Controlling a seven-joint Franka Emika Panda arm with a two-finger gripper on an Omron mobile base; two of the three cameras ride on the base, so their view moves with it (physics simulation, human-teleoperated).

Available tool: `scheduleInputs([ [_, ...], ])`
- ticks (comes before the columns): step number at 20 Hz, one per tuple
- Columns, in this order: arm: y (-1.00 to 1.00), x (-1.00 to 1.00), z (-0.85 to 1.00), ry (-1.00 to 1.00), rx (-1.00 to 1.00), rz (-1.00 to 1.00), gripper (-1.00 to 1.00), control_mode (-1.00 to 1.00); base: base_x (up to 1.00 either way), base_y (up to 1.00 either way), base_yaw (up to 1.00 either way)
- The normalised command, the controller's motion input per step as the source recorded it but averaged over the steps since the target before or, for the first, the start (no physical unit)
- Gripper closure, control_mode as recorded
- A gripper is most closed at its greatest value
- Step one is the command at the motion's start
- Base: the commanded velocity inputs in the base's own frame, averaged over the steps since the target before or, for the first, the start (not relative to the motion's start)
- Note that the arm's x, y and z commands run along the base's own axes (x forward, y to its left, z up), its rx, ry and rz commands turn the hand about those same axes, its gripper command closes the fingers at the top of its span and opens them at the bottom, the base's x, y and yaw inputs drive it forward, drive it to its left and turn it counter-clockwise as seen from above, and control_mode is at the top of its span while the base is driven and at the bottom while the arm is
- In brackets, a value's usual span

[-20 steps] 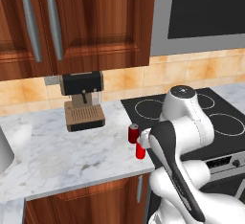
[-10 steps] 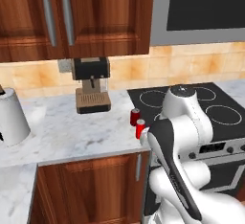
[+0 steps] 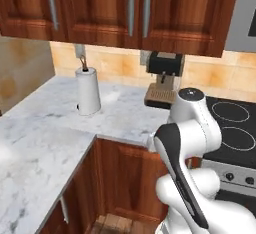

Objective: Four empty soda cans are scattered around the kitchen. Gather all the cans and cluster them next to the stove for recycling.

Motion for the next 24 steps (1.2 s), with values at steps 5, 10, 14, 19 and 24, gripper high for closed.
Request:
scheduleInputs([
  [5,0.00,0.00,0.00,0.00,0.00,0.00,-1.00,1.00,0.05,-0.04,0.99],
  [10,0.00,0.00,0.00,0.00,0.00,0.00,-1.00,1.00,0.00,-0.03,1.00],
  [14,0.00,0.00,0.00,0.00,0.00,0.00,-1.00,1.00,0.00,0.00,1.00],
  [19,0.00,0.00,0.00,0.00,0.00,0.00,-1.00,1.00,-0.09,0.26,0.79],
  [24,0.00,0.00,0.00,0.00,0.00,0.00,-1.00,1.00,-0.25,0.93,0.34],
])
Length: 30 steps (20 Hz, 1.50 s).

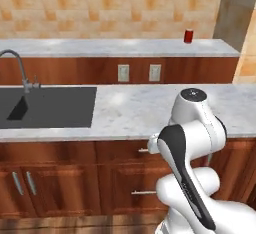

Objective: Four empty soda cans are scattered around the kitchen. Gather all the cans and cluster them next to the stove for recycling.

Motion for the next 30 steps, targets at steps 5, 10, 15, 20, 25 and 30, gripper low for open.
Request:
scheduleInputs([
  [5,0.00,0.00,0.00,0.00,0.00,0.00,-1.00,1.00,0.00,1.00,0.03],
  [10,0.00,0.00,0.00,0.00,0.00,0.00,-1.00,1.00,0.00,1.00,0.00],
  [15,0.00,0.00,0.00,0.00,0.00,0.00,-1.00,1.00,0.00,1.00,0.11],
  [20,0.00,0.00,0.00,0.00,0.00,0.00,-1.00,1.00,0.02,1.00,0.06],
  [25,0.00,0.00,0.00,0.00,0.00,0.00,-1.00,1.00,0.06,1.00,0.00],
  [30,0.00,0.00,0.00,0.00,0.00,0.00,-1.00,1.00,0.08,1.00,0.00],
])
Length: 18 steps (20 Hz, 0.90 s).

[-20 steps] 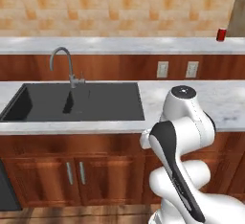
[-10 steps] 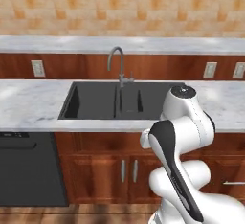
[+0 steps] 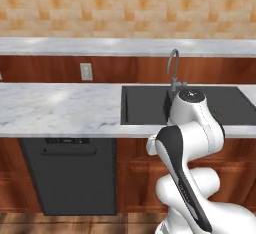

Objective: Four empty soda cans are scattered around the kitchen. Gather all the cans and cluster them next to the stove for recycling.

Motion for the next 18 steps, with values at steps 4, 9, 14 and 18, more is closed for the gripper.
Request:
scheduleInputs([
  [4,0.00,0.00,0.00,0.00,0.00,0.00,-1.00,1.00,0.07,1.00,0.00],
  [9,0.00,0.00,0.00,0.00,0.00,0.00,-1.00,1.00,0.01,1.00,0.01],
  [14,0.00,0.00,0.00,0.00,0.00,0.00,-1.00,1.00,0.00,1.00,0.00],
  [18,0.00,0.00,0.00,0.00,0.00,0.00,-1.00,1.00,0.00,1.00,0.00],
])
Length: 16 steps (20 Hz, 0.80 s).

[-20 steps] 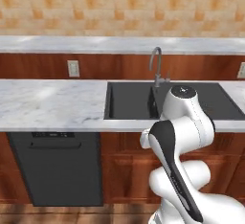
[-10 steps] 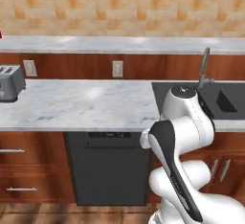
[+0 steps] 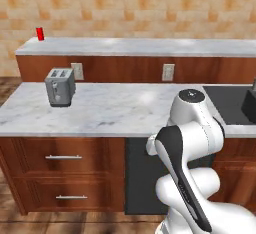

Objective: Four empty soda cans are scattered around the kitchen. Gather all the cans and cluster them next to the stove for recycling.

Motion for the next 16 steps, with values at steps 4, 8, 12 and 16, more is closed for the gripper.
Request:
scheduleInputs([
  [4,0.00,0.00,0.00,0.00,0.00,0.00,-1.00,1.00,0.03,1.00,0.00],
  [8,0.00,0.00,0.00,0.00,0.00,0.00,-1.00,1.00,-0.29,1.00,-0.29],
  [12,0.00,0.00,0.00,0.00,0.00,0.00,-1.00,1.00,-0.44,1.00,0.52],
  [16,0.00,0.00,0.00,0.00,0.00,0.00,-1.00,1.00,0.07,1.00,0.29],
])
